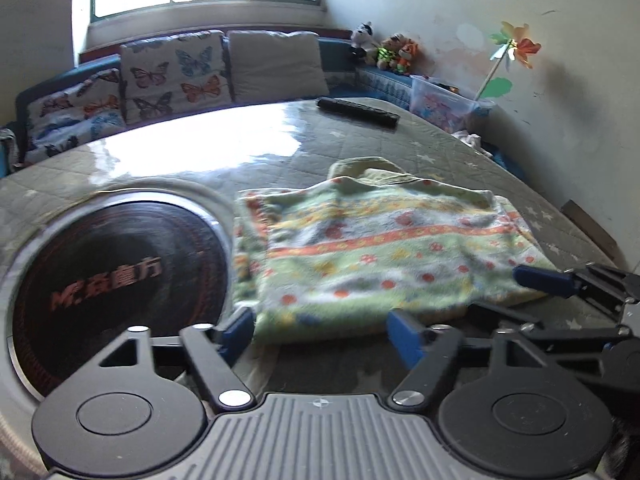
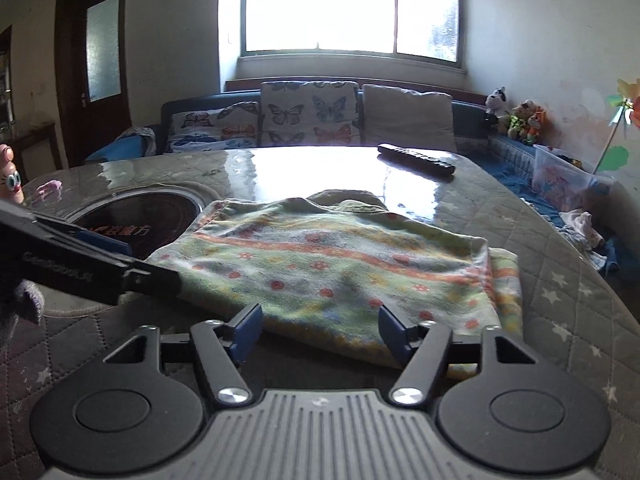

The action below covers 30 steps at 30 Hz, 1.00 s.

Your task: Fold clothes

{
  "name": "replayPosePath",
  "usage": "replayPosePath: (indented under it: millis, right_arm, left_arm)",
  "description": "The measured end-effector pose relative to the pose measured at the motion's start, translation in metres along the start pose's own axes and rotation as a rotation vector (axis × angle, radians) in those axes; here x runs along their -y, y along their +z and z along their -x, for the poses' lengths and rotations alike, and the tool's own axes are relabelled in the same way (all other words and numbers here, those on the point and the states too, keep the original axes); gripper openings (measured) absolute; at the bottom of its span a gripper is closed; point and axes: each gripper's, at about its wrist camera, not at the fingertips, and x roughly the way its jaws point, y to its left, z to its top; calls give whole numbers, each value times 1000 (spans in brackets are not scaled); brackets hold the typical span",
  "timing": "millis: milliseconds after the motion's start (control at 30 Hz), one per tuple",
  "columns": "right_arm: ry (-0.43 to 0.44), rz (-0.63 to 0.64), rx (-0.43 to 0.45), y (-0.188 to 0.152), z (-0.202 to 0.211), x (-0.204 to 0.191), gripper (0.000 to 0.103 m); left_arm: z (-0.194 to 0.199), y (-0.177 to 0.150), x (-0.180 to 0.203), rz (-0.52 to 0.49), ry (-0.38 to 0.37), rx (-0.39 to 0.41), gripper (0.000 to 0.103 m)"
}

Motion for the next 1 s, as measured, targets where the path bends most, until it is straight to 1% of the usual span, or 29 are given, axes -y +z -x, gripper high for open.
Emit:
replayPosePath:
  millis: [67, 100, 133, 167, 200, 233, 267, 333, 600, 767, 1000]
  right_arm:
    - [-11, -11, 3, -3, 3, -1, 77]
    - [-16, -13, 5, -4, 4, -2, 80]
    - [-21, -14, 6, -5, 5, -3, 85]
    - [-26, -16, 8, -7, 7, -4, 86]
    - [-31, -17, 10, -8, 8, -5, 87]
    - [-33, -22, 11, -9, 9, -5, 92]
    - [-36, -28, 13, -11, 10, -6, 98]
    - [-40, -35, 15, -12, 13, -7, 102]
    - [-82, -45, 15, -17, 20, -11, 103]
    - [-96, -79, 17, -21, 22, -12, 103]
    - [-135, -95, 11, -26, 26, -15, 103]
  left_arm:
    - [6, -5, -2, 0, 15, 10, 88]
    - [9, -7, -2, 1, 20, 16, 93]
    - [12, -9, -3, 1, 26, 22, 95]
    - [15, -12, -3, 1, 32, 28, 97]
    - [18, -14, -3, 1, 39, 34, 101]
    - [20, -16, -3, 2, 44, 40, 103]
    - [23, -19, -3, 2, 48, 46, 103]
    - [27, -23, -3, 3, 55, 55, 103]
    - [40, -35, -6, 22, 69, 75, 103]
    - [46, -42, -4, 21, 69, 72, 103]
    - [51, -50, 3, 13, 61, 71, 103]
